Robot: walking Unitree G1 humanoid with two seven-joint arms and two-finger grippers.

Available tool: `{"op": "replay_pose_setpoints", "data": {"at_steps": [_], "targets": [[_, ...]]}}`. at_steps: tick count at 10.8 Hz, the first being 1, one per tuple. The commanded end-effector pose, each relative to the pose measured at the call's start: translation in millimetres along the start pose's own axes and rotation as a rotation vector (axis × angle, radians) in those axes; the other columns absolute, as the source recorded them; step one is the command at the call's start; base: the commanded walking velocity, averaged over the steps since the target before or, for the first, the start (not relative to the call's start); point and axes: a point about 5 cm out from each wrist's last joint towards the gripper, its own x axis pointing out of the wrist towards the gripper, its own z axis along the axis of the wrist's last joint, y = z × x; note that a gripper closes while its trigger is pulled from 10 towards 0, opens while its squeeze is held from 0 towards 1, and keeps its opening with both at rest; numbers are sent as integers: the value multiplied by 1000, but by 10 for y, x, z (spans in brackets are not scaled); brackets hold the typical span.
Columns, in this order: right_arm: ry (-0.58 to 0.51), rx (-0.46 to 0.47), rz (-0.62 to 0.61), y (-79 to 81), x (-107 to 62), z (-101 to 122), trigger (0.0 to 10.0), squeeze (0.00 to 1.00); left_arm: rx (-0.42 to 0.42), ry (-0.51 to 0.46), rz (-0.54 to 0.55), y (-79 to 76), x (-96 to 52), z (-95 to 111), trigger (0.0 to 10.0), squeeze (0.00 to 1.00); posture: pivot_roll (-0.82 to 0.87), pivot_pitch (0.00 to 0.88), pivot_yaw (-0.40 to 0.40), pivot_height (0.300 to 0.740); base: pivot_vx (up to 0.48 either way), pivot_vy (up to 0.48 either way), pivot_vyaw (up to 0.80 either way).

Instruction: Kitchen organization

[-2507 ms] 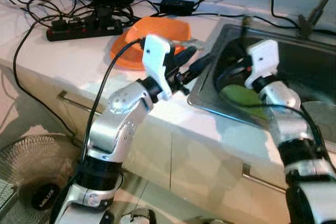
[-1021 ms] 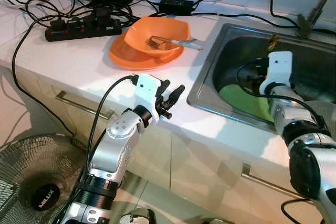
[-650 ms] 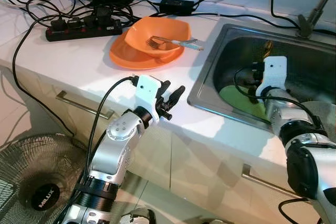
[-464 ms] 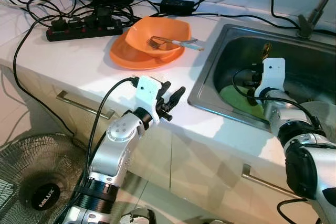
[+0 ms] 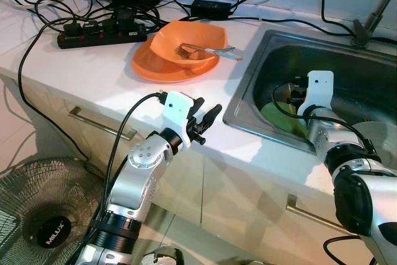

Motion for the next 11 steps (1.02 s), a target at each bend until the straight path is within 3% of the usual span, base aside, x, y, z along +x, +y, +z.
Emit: {"op": "replay_pose_setpoints", "data": {"at_steps": [1, 4, 6, 9, 11], "targets": [[-64, -31, 2, 27, 10, 122, 10000, 0, -5, 44, -14, -37, -10, -88, 10000, 0, 112, 15, 7, 740, 0, 0, 0], [-307, -18, 39, 96, -10, 531, 10000, 0, 6, 36, -6, -33, 5, -80, 10000, 0, 96, 34, 5, 740, 0, 0, 0], [-454, 44, 49, 77, -74, 674, 10000, 0, 7, 7, 25, -5, 25, -49, 10000, 0, 86, 42, 4, 740, 0, 0, 0], [-596, 46, 61, 87, -245, 646, 10000, 0, 14, -7, 57, 35, 32, -35, 10000, 0, 55, 66, 3, 740, 0, 0, 0], [-639, 43, 131, 251, -454, 503, 10000, 0, 15, -16, 77, 52, 29, -36, 10000, 0, 49, 77, 6, 740, 0, 0, 0]]}}
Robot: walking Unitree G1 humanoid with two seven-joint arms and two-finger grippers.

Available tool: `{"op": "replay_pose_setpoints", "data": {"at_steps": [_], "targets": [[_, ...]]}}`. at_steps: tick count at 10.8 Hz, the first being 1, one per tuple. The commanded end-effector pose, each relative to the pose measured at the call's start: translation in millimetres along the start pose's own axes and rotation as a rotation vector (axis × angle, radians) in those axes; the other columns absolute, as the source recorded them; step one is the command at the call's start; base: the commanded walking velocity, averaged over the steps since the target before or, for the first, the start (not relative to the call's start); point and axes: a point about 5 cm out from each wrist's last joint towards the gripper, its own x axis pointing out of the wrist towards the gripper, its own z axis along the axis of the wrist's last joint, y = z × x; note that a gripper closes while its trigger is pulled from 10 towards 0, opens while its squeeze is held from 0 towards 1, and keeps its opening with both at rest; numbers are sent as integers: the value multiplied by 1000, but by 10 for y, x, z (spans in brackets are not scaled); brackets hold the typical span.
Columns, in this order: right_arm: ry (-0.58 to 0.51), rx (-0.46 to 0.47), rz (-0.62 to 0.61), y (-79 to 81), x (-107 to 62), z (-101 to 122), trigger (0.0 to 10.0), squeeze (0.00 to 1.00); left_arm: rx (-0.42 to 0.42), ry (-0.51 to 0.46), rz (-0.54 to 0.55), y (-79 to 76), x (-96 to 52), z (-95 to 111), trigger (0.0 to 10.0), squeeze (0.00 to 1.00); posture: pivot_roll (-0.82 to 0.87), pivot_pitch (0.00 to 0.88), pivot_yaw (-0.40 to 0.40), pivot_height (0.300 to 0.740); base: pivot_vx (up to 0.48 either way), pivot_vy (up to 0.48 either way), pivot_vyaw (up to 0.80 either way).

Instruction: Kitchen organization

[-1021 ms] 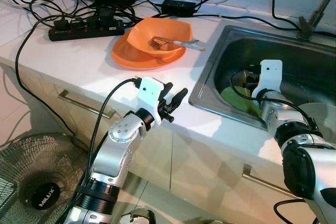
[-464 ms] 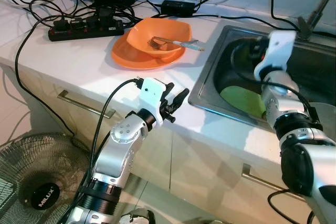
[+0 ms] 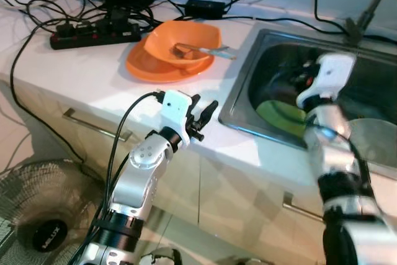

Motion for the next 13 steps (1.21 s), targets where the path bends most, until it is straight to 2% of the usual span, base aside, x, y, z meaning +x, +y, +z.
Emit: {"op": "replay_pose_setpoints", "data": {"at_steps": [1, 3, 5, 8, 9, 11, 12, 13], "targets": [[-14, 21, 4, 15, 1, 56, 10000, 0, 5, 18, 12, 14, 5, -37, 10000, 0, 47, 78, 6, 740, 0, 0, 0], [18, 30, 43, 121, -182, 68, 10000, 0, 4, 15, 26, 28, -4, -42, 10000, 0, 47, 82, 2, 740, 0, 0, 0], [50, 44, 69, 195, -299, 21, 10000, 0, 1, 3, 45, 43, -5, -36, 10000, 0, 45, 81, 1, 740, 0, 0, 0], [118, 74, 52, 277, -385, -126, 10000, 0, 80, -57, 107, 114, 21, 78, 10000, 0, 51, 61, 5, 740, 0, 0, 0], [134, 82, 50, 309, -398, -167, 10000, 0, 270, -73, 102, 123, 46, 189, 10000, 0, 50, 51, 7, 740, 0, 0, 0], [153, 83, 35, 330, -415, -216, 10000, 0, 502, -100, 84, 113, 94, 350, 10000, 0, 54, 43, 8, 740, 0, 0, 0], [158, 89, 27, 343, -420, -234, 10000, 0, 667, -122, 79, 128, 152, 486, 10000, 0, 53, 38, 10, 740, 0, 0, 0], [160, 96, 24, 358, -420, -240, 10000, 0, 775, -126, 73, 141, 199, 567, 10000, 0, 56, 40, 10, 740, 0, 0, 0]]}}
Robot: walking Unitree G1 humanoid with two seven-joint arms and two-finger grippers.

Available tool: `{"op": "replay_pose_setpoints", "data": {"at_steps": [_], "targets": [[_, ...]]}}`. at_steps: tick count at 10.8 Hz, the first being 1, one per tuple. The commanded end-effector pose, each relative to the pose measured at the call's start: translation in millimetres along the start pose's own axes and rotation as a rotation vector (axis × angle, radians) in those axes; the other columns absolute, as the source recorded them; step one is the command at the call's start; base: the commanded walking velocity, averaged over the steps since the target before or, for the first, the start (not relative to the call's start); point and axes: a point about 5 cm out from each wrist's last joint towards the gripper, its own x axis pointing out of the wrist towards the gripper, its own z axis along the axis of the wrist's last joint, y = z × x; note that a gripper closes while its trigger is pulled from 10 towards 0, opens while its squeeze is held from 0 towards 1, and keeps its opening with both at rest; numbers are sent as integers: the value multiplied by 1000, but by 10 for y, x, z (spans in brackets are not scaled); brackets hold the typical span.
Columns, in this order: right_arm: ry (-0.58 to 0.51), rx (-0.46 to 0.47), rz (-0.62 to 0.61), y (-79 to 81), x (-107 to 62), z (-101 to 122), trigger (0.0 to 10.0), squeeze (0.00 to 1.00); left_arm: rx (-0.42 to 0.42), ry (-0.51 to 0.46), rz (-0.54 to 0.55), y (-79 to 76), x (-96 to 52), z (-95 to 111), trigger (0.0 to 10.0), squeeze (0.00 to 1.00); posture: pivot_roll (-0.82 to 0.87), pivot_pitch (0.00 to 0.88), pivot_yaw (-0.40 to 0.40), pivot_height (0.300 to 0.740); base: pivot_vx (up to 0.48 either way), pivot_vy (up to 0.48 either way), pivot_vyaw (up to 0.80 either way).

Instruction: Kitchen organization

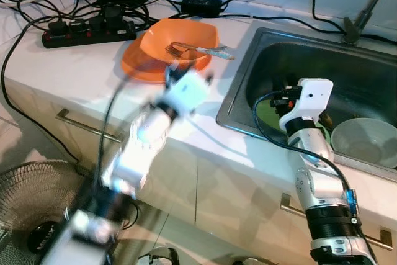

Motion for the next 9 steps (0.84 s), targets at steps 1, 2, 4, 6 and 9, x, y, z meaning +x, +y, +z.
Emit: {"op": "replay_pose_setpoints", "data": {"at_steps": [1, 2, 4, 6, 9], "targets": [[46, 7, -8, 24, -35, -116, 10000, 0, 50, 7, -27, -53, 51, -25, 10000, 671, 54, 41, 10, 740, 0, 0, 0], [45, 10, -9, 41, -30, -118, 10000, 0, 78, 12, -39, -70, 128, -42, 10000, 1000, 50, 39, 9, 740, 0, 0, 0], [41, 13, -15, 39, -14, -103, 10000, 0, 161, 48, -60, -76, 312, -81, 10000, 0, 46, 44, 9, 740, 0, 0, 0], [37, 15, -19, 45, 3, -100, 10000, 0, 206, 39, -80, -96, 398, -85, 10000, 0, 45, 39, 11, 740, 0, 0, 0], [40, 18, -20, 59, 17, -111, 10000, 0, 283, 17, -112, -190, 521, -48, 10000, 0, 53, 38, 7, 740, 0, 0, 0]]}}
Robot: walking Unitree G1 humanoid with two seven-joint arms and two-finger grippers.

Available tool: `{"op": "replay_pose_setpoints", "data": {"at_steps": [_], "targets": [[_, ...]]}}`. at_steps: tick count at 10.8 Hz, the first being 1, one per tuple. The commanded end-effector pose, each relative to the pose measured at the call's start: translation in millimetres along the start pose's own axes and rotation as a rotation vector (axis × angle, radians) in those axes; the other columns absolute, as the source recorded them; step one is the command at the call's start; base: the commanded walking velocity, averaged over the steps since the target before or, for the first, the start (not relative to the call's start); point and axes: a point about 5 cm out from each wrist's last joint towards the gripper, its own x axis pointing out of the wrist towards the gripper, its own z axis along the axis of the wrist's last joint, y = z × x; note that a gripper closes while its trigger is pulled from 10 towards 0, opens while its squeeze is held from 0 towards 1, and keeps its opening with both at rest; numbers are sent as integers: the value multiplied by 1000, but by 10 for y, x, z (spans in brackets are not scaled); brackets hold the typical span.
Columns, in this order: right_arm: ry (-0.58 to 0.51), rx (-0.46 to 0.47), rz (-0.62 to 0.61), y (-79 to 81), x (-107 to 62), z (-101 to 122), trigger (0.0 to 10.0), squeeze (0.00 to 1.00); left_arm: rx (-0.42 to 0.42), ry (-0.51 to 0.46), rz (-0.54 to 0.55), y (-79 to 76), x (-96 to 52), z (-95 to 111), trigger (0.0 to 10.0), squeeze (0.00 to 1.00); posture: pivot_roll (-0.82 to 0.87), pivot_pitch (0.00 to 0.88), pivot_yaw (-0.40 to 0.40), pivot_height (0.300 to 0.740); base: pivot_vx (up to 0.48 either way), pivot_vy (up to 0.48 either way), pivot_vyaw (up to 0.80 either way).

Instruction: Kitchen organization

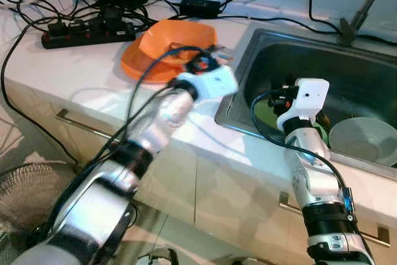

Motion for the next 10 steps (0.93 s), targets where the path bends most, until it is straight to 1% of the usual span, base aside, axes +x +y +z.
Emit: {"op": "replay_pose_setpoints", "data": {"at_steps": [1, 2, 4, 7, 8, 9, 10], "targets": [[21, 20, -6, 13, -14, -66, 10000, 0, 25, -9, 1, 4, 19, 18, 10000, 0, 56, 38, 7, 740, 0, 0, 0], [19, 25, -2, 27, -8, -67, 10000, 0, 44, -9, 7, 5, 91, 45, 10000, 0, 58, 38, 5, 740, 0, 0, 0], [19, 25, -1, 34, -12, -72, 10000, 0, 94, 0, 6, 18, 172, 67, 10000, 0, 49, 36, 8, 740, 0, 0, 0], [21, 28, 0, 44, -23, -84, 10000, 0, 126, 34, 35, 112, 271, 85, 10000, 0, 46, 36, 10, 740, 0, 0, 0], [21, 28, 1, 47, -25, -85, 10000, 0, 125, 39, 39, 122, 278, 81, 8000, 0, 44, 34, 11, 740, 0, 0, 0], [21, 28, 0, 48, -26, -86, 10000, 0, 122, 39, 38, 117, 281, 80, 0, 0, 43, 34, 12, 740, 0, 0, 0], [21, 28, -4, 43, -25, -85, 10000, 0, 121, 36, 31, 92, 286, 81, 0, 0, 42, 31, 13, 740, 0, 0, 0]]}}
